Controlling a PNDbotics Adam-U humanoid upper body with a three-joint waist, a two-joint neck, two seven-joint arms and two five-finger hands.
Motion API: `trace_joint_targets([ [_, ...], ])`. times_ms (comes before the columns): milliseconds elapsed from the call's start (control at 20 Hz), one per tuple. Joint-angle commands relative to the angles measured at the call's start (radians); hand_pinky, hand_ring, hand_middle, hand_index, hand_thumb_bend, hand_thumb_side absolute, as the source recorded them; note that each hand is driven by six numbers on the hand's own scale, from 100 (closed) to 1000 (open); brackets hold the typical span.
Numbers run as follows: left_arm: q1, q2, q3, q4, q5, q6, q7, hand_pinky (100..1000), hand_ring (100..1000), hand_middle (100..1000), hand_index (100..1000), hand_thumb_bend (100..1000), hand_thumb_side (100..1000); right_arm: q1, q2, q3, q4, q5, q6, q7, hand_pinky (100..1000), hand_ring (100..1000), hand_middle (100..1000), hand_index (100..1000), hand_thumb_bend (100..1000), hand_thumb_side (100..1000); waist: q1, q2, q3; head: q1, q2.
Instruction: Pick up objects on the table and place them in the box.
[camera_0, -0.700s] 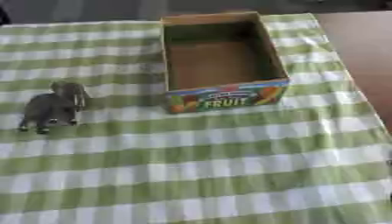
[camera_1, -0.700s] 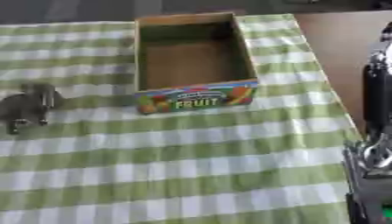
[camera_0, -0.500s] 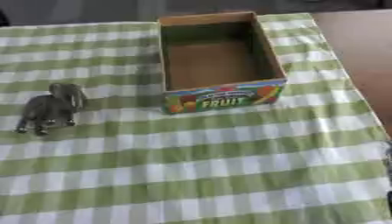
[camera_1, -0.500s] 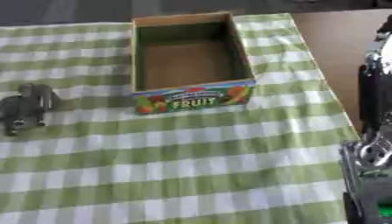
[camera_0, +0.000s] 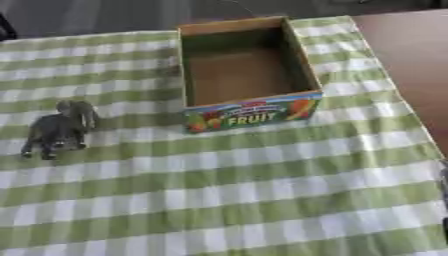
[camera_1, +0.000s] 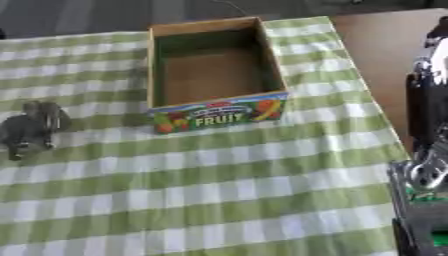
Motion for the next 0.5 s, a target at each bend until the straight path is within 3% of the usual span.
trace_joint_targets([
  [50,0.012,0.127,-0.023,-0.018,-0.062,0.054,-0.023,700,738,769,904,100,486,-0.010,-0.028,-0.001,-0.018,0.002,-0.002,0.004,857,745,664,807,100,651,0.000,-0.020,-0.001,-0.006,0.007],
  [300,0.011,0.229,-0.045,0.028,-0.109,0.126,-0.101,726,758,774,911,100,549,-0.015,-0.034,-0.001,-0.018,0.003,-0.003,0.005,857,745,665,807,100,651,-0.002,-0.015,-0.006,-0.003,0.020],
  [500,-0.020,0.248,-0.049,0.066,-0.114,0.142,-0.149,742,771,791,916,100,629,-0.020,-0.036,-0.001,-0.018,0.003,-0.004,0.005,857,745,664,806,100,653,-0.009,-0.008,-0.013,0.021,0.017],
])
